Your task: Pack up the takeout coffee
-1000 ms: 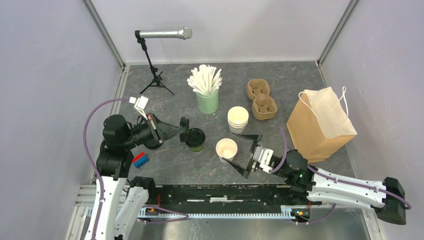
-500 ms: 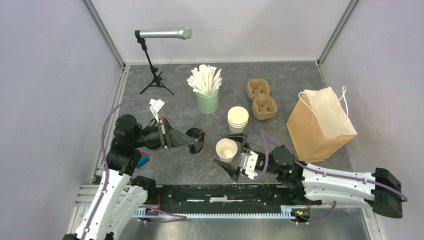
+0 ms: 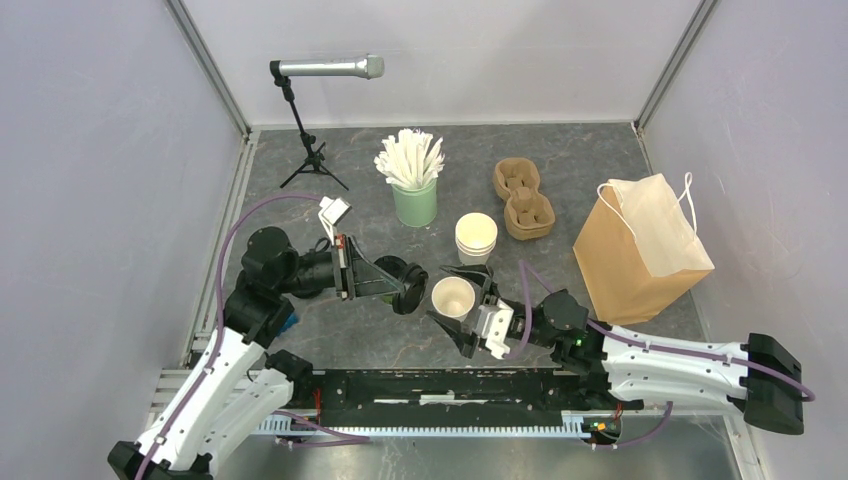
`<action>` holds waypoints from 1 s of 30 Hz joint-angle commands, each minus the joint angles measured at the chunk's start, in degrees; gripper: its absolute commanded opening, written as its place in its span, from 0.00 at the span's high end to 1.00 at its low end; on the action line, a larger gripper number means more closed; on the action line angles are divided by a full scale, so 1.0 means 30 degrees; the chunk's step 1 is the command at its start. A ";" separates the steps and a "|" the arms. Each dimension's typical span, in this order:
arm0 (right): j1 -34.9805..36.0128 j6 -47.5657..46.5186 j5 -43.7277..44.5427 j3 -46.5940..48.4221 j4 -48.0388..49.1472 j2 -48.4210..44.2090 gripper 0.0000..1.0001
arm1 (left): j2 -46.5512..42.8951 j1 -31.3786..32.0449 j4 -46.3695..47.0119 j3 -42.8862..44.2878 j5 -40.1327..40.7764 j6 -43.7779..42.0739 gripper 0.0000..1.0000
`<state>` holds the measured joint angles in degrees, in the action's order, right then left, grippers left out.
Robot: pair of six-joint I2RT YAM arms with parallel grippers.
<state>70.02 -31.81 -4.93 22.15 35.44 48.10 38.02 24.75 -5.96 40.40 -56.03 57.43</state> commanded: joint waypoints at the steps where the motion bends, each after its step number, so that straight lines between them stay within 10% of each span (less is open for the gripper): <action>1: 0.0157 -0.0227 0.0079 0.0253 0.1931 0.0136 0.08 | -0.0351 0.0201 0.1347 -0.0125 0.0621 0.1405 0.97; 30: 0.1357 -0.1140 0.1187 0.0950 0.3200 0.1746 0.02 | 0.0022 0.0699 0.2194 -0.1031 0.0575 0.1621 0.98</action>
<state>73.56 -34.24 -2.52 23.16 42.35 53.21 37.89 26.50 -0.89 37.10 -53.06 61.56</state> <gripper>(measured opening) 0.979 0.040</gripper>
